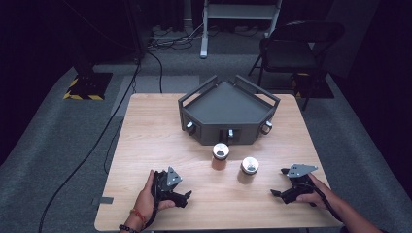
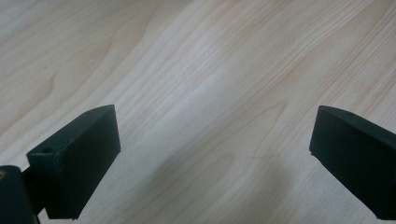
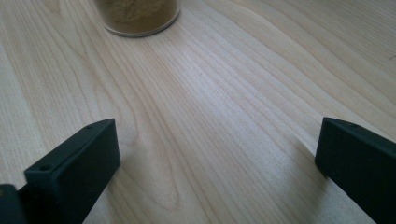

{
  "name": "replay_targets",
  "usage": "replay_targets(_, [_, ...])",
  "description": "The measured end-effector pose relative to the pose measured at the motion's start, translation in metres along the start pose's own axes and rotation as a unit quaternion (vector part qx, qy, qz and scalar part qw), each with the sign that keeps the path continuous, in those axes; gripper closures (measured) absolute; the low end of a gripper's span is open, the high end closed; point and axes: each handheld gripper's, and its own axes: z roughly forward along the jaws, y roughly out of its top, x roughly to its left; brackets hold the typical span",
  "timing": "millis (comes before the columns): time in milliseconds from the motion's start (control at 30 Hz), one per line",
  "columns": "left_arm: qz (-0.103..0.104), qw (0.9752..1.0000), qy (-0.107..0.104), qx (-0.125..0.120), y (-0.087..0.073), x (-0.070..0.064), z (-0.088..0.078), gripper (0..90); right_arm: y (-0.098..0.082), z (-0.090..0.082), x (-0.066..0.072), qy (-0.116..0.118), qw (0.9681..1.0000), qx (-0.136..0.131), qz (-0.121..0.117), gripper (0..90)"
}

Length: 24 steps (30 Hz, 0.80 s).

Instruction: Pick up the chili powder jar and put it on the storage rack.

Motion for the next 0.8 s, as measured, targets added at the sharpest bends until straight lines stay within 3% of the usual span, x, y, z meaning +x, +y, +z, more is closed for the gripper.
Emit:
replay_targets(400, [0.028, 0.9996, -0.001, -0.009, 0.025, -0.009, -0.007, 1.8, 0.000, 0.000, 0.000, 0.000, 1.0000, 0.000, 0.000, 0.0])
replay_targets(800, [0.027, 0.9988, 0.001, -0.041, 0.041, -0.013, -0.003, 1.3, 0.000, 0.000, 0.000, 0.000, 1.0000, 0.000, 0.000, 0.0])
